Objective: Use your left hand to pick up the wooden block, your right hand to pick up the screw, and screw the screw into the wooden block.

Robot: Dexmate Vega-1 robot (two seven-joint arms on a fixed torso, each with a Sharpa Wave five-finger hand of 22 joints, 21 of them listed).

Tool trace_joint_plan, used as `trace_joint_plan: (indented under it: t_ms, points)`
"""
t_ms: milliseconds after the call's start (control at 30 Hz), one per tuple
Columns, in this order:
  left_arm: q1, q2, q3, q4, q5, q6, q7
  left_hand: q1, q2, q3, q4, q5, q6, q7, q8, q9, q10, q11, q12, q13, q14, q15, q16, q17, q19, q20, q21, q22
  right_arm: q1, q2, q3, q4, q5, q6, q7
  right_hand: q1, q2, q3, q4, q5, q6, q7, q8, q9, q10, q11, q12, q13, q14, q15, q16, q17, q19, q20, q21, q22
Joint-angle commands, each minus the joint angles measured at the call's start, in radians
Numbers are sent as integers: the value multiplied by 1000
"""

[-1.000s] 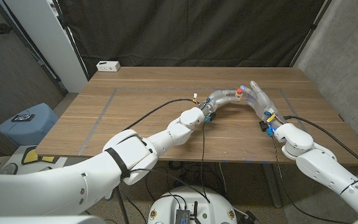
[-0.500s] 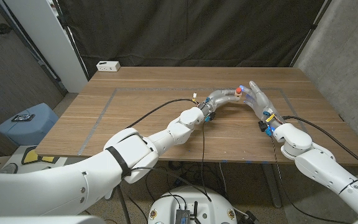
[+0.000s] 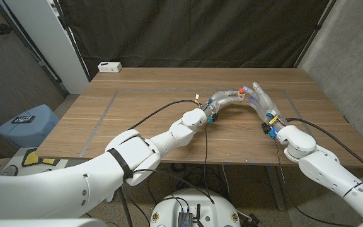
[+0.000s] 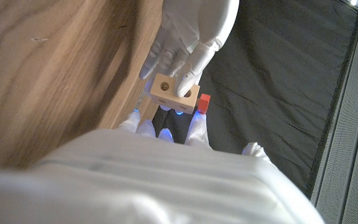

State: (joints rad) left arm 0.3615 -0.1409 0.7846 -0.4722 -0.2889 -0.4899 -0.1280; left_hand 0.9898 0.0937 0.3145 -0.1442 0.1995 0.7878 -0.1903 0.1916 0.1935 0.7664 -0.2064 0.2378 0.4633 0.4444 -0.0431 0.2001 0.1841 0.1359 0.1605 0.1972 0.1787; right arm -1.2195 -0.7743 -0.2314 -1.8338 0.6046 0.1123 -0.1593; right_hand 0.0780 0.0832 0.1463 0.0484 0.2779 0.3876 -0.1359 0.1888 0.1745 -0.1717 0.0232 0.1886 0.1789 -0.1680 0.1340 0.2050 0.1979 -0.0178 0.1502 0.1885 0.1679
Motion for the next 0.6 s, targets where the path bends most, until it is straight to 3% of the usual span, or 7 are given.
trace_joint_plan:
  t_ms: [33,600]
  points:
    - [-6,-8,-1,16,-4,2,-5,-5,6,2,3,2,15,-19,11,2,35,-11,6,9,14,-48,7,1,-3,4,9,5,-19,-9,9,-17,4,-7,-11,5,4,4,4,6,13,2,3,4,-62,-5,3,3,-134,-5,-1,2,-1,-6,1,2]
    - [-7,-15,-5,26,-12,8,-10,-25,2,0,6,-2,22,-21,11,2,44,-12,3,7,24,-49,7,0,-1,1,9,5,-52,-22,26,-48,8,-16,-24,4,5,4,5,6,23,1,5,5,-59,-5,4,3,-134,-4,-1,3,-1,-6,1,2]
